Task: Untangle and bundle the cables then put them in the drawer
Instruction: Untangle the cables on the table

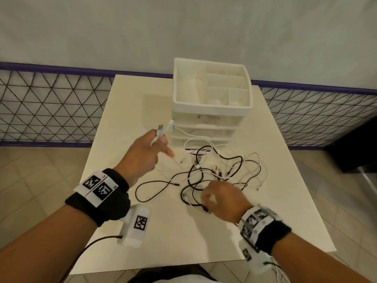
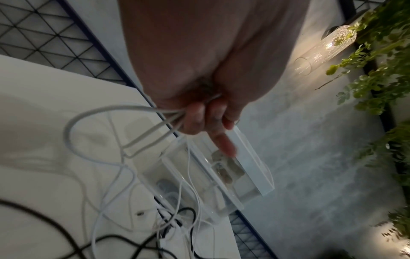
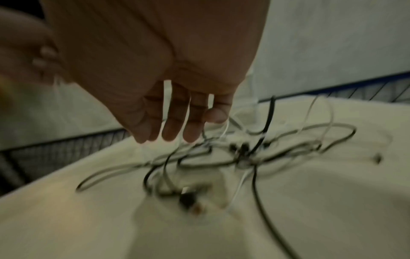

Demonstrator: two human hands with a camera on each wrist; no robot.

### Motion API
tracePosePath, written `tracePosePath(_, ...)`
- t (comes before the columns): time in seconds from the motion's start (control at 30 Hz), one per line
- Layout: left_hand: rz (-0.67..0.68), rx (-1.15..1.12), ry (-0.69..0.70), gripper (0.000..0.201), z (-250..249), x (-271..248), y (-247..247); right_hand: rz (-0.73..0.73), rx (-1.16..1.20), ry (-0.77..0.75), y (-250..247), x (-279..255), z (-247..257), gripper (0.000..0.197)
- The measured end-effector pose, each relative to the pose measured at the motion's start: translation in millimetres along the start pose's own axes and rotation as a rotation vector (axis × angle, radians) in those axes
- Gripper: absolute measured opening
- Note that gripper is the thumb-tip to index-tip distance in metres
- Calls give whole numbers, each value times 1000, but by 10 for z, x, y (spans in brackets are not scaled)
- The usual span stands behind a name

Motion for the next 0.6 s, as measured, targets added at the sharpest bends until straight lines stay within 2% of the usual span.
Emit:
tracePosePath(0.07, 89, 8, -48, 17, 47, -80, 158, 270, -104, 38, 488, -13, 53, 24)
tracePosePath(0.1, 110, -7, -68, 20, 73, -113, 209, 324, -169, 76, 620, -5, 28, 28)
tracePosePath(0.23, 119, -197, -120, 17, 146, -168, 263, 305, -244, 115, 717, 101, 3, 23)
tracePosePath(0.3, 106, -229, -129, 19, 157, -167, 229, 184, -92, 106, 481, 164, 49, 22)
tracePosePath(0.4, 84, -234, -120, 24, 172, -149, 200, -108, 398, 137, -267, 265, 103, 20)
tracePosePath(0.47, 99, -239, -106, 28, 125, -171, 309, -280, 630, 142, -780, 314, 188, 14)
tracePosePath(0.53, 144, -317, -109, 42, 45, -202, 502, -380, 658, 44, -1133, 355, 417, 12)
tracePosePath(0.6, 141, -440, -76, 39, -105, -205, 613, -373, 680, -67, -1244, 357, 689, 15)
Point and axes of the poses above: each hand's wrist, its own x-axis towards the middle knuckle, its own y-axis out of the palm, z = x × y, the point moved 10 cm from there along x, towards the middle knuckle, and after that the axes turned 5 degrees about -x, right-handed, at the moved point
